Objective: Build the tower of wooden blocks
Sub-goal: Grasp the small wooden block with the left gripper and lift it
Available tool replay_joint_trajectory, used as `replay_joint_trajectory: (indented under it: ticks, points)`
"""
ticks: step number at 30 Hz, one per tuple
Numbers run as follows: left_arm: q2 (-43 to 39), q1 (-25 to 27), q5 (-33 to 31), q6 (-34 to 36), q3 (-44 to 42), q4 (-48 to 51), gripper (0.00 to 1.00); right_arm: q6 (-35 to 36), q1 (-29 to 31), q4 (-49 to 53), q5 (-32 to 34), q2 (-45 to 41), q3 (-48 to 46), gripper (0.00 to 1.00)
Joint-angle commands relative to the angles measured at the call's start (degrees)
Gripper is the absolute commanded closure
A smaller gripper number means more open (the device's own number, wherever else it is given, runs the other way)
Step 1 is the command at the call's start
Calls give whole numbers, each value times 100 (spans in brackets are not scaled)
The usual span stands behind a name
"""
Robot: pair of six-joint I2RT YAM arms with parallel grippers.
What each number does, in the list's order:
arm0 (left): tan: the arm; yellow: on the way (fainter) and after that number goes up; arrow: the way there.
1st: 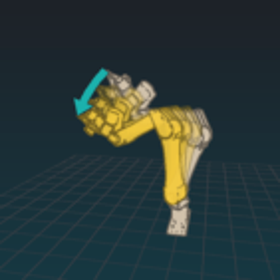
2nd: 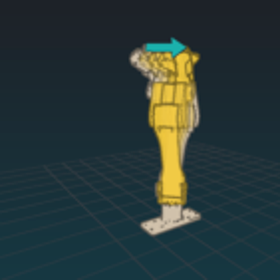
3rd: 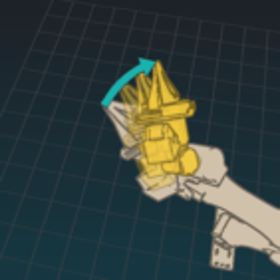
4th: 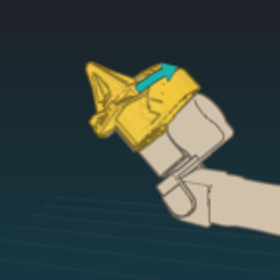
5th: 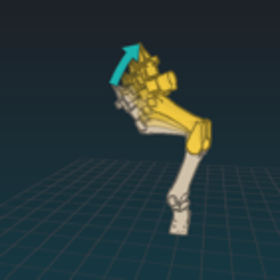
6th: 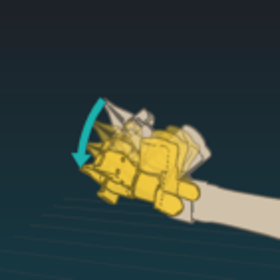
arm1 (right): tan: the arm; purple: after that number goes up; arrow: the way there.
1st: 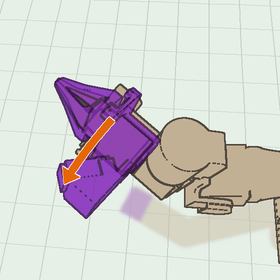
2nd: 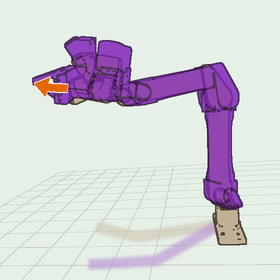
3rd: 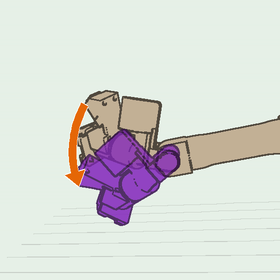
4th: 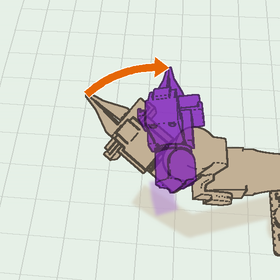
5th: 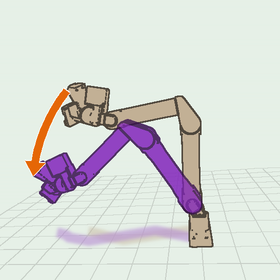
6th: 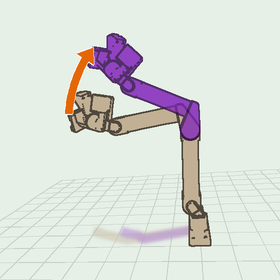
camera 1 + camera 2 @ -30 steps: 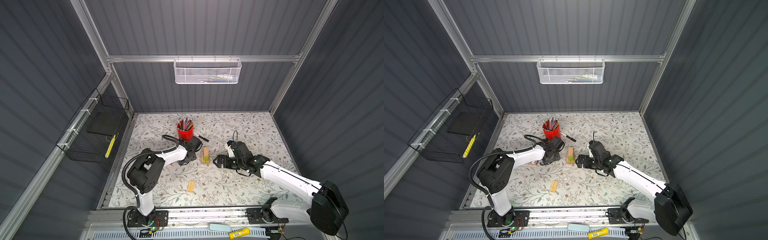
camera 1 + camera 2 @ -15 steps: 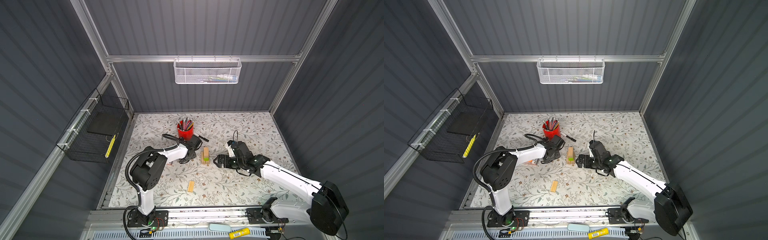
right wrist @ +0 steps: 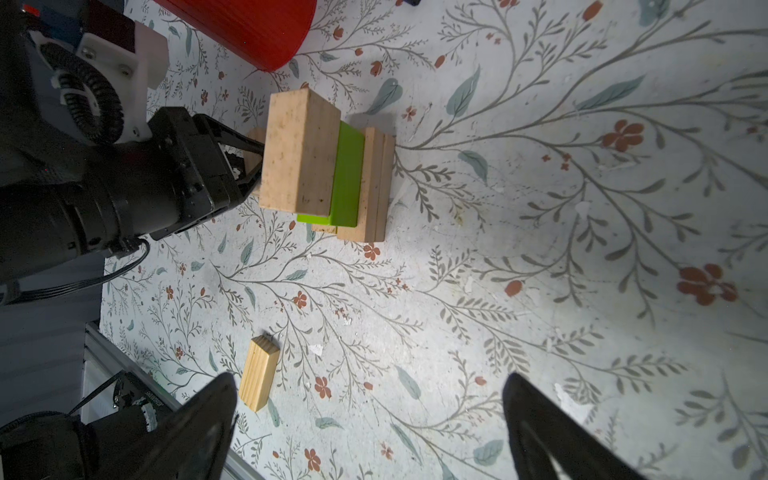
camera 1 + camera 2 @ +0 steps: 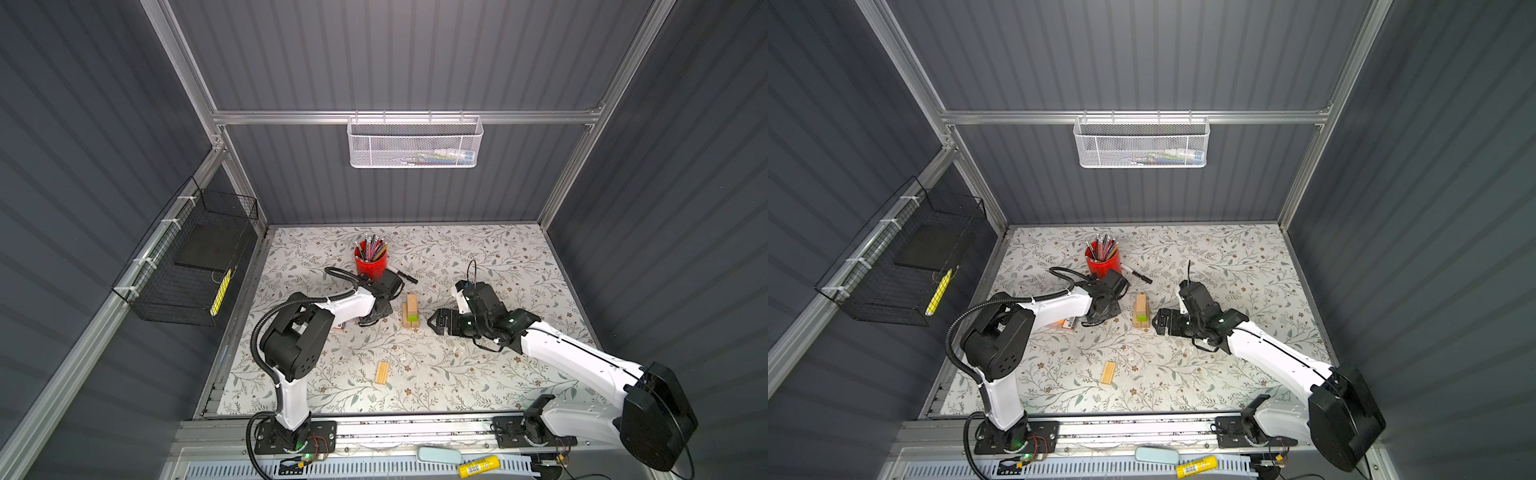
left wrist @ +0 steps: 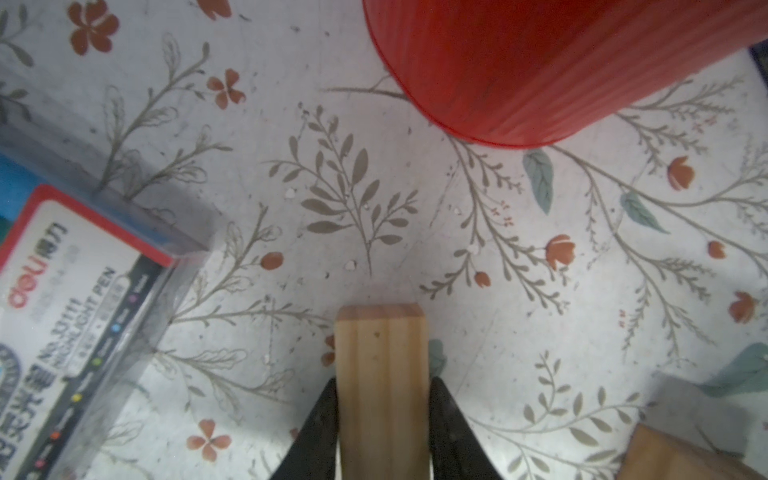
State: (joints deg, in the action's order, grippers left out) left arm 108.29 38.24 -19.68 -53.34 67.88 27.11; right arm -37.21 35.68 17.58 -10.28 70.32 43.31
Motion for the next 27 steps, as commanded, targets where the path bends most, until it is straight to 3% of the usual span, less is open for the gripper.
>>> replay_joint_trajectory:
  ticks: [1, 17, 27]
  points:
    - [51, -36, 129, 106, -53, 56, 67, 65, -33, 59, 9, -30, 151, 1]
    - [-826, 24, 423, 701, -248, 694, 80, 108, -218, 361, -18, -378, 213, 1]
    - [-1554, 645, 612, 822, 225, 1508, 84, 179, -650, 769, -171, -840, 169, 1]
